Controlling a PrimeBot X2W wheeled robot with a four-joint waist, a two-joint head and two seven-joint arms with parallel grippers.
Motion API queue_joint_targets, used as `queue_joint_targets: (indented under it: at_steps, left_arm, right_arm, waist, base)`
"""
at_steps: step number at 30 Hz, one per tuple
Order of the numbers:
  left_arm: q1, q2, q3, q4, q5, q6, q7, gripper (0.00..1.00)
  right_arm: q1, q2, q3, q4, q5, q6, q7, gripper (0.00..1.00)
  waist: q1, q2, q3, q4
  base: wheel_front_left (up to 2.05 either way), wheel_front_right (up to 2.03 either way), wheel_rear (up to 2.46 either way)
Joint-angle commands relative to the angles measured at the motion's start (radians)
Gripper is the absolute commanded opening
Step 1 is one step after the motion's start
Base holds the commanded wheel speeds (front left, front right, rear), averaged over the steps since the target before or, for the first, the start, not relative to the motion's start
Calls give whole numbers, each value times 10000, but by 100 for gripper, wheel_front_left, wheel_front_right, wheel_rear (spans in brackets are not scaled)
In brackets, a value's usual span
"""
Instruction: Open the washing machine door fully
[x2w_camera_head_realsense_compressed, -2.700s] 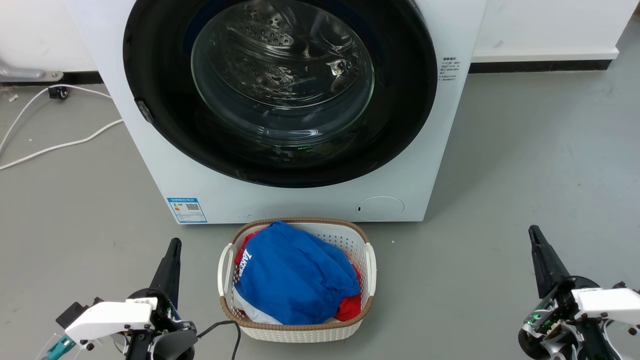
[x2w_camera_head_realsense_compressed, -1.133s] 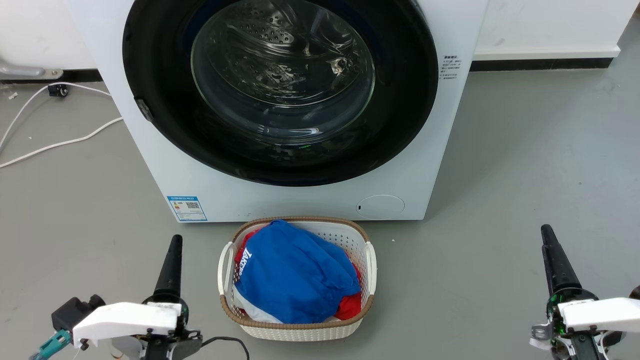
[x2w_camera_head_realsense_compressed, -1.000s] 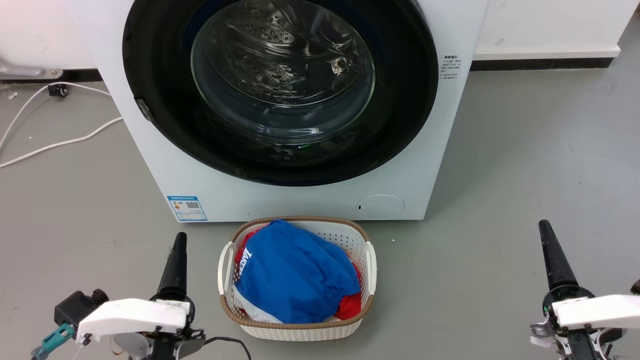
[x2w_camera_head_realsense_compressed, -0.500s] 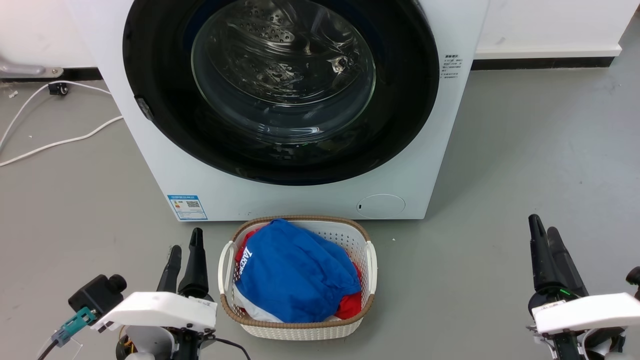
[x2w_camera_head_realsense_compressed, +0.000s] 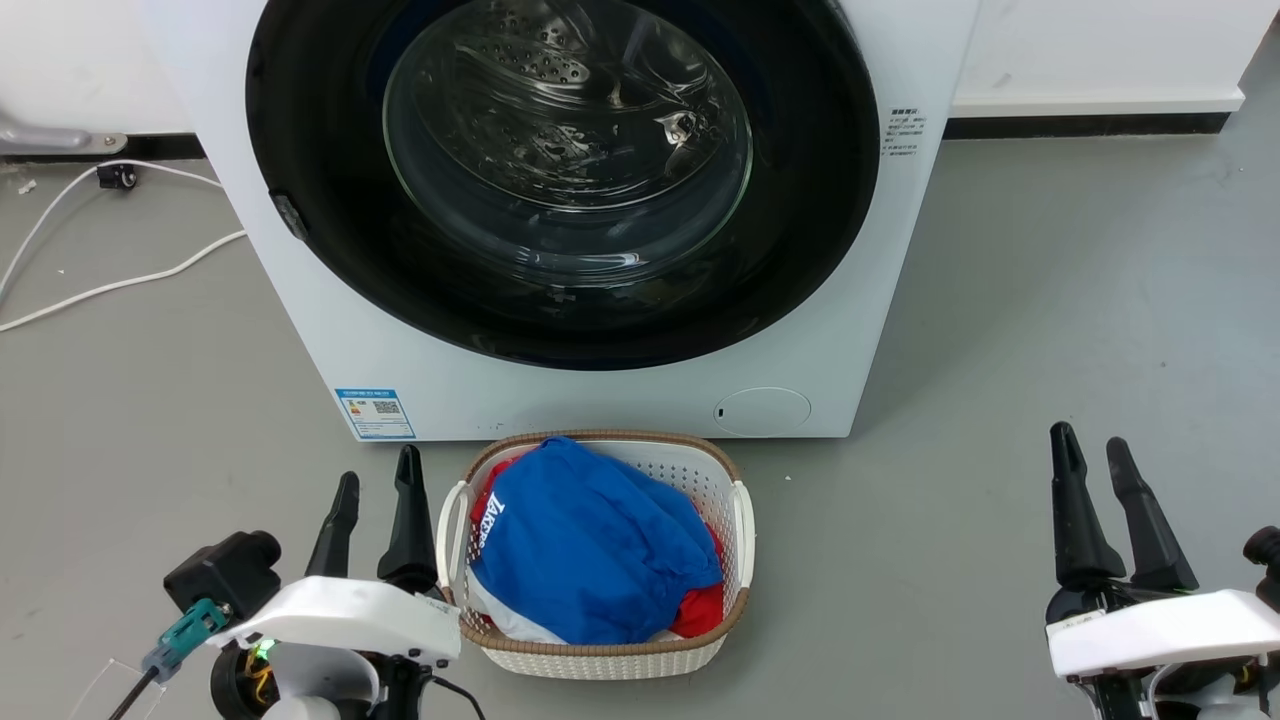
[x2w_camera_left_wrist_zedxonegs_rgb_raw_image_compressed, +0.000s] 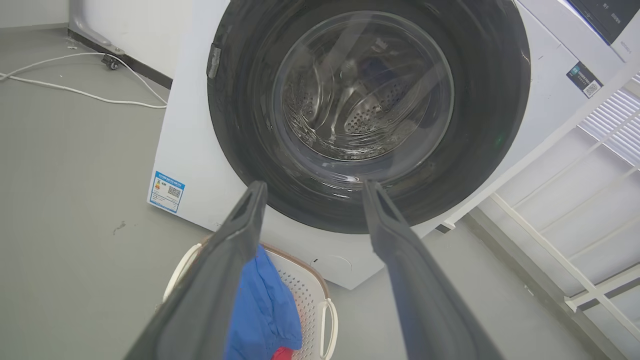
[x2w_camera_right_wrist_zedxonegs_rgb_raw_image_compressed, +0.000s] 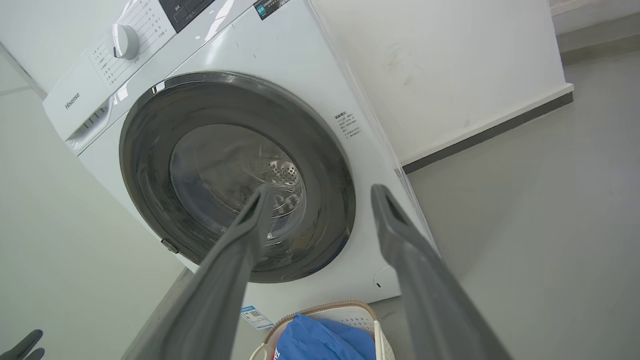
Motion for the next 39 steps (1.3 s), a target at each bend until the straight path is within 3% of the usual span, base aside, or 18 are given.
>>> queue_joint_targets:
  at_steps: [1,15,39]
  left_arm:
    - [-85,115,-85,-179,242,48,-85,100]
    - [-1,242,-551,-425,1681,357,-472,100]
    - [254,35,-648,-502,3835,287,-1043,100]
  right_arm:
    - [23,-8,26,-212,-268,20,-72,100]
    - [188,-1,53,-734,-1707,22,-463,100]
    - [560,11,45,-1153,-3140,23,-1019,100]
  waist:
    - [0,0,3,0]
    - [0,0,11,32]
    - [0,0,60,23]
  base:
    - [0,0,0]
    - [0,0,0]
    - [0,0,0]
